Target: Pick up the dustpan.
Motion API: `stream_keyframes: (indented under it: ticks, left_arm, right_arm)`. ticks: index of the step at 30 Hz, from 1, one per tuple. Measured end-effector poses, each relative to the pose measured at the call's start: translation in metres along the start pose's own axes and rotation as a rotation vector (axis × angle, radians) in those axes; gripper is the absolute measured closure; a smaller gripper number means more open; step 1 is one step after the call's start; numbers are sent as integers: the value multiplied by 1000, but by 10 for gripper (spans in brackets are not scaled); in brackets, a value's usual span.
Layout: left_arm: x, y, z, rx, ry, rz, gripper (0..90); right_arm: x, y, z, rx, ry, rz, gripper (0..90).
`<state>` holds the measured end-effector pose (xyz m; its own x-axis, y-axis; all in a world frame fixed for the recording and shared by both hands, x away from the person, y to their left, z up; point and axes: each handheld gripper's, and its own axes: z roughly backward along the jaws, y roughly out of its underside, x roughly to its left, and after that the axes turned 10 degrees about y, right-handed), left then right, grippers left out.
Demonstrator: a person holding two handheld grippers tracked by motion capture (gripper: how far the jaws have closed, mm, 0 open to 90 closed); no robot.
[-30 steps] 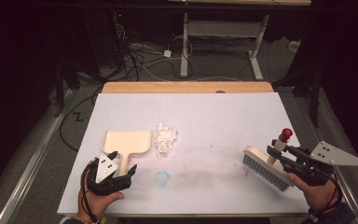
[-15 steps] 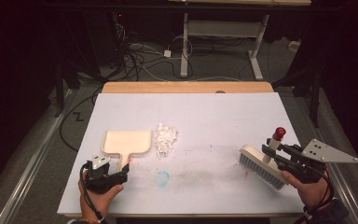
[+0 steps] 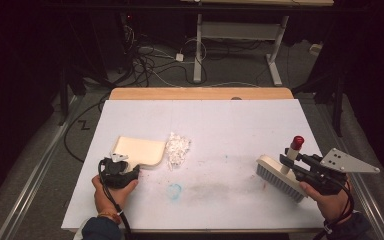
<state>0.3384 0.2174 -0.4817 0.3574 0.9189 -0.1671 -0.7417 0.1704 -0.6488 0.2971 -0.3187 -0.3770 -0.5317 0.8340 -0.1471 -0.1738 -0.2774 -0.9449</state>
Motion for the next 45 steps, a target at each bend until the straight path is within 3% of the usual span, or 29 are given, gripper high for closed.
stream_keyframes:
  ticks: [3, 9, 13, 18, 24, 34, 38, 45]
  left_arm:
    - [6, -2, 0, -1, 8, 18, 628]
    - [8, -5, 1, 16, 16, 5, 634]
    - [10, -8, 3, 37, 7, -26, 635]
    - [19, -13, 14, 60, 28, -47, 636]
    - [17, -20, 40, 88, 21, -140, 637]
    - [17, -6, 56, 133, 49, -168, 637]
    - [15, -6, 62, 146, 53, -195, 637]
    - [7, -5, 75, 164, 85, -251, 637]
  right_arm:
    - [1, 0, -1, -1, -9, 7, 701]
    - [1, 0, -3, 0, -16, 3, 701]
    - [0, 0, -4, -6, -9, -4, 701]
    - [-2, 0, -4, -3, -5, -4, 701]
    - [-3, 1, -3, -6, 5, -3, 701]
    - [-5, -1, -8, -10, 3, -16, 702]
    - [-7, 0, -10, -10, -17, -31, 702]
    - [-10, 1, -11, -5, 1, -28, 702]
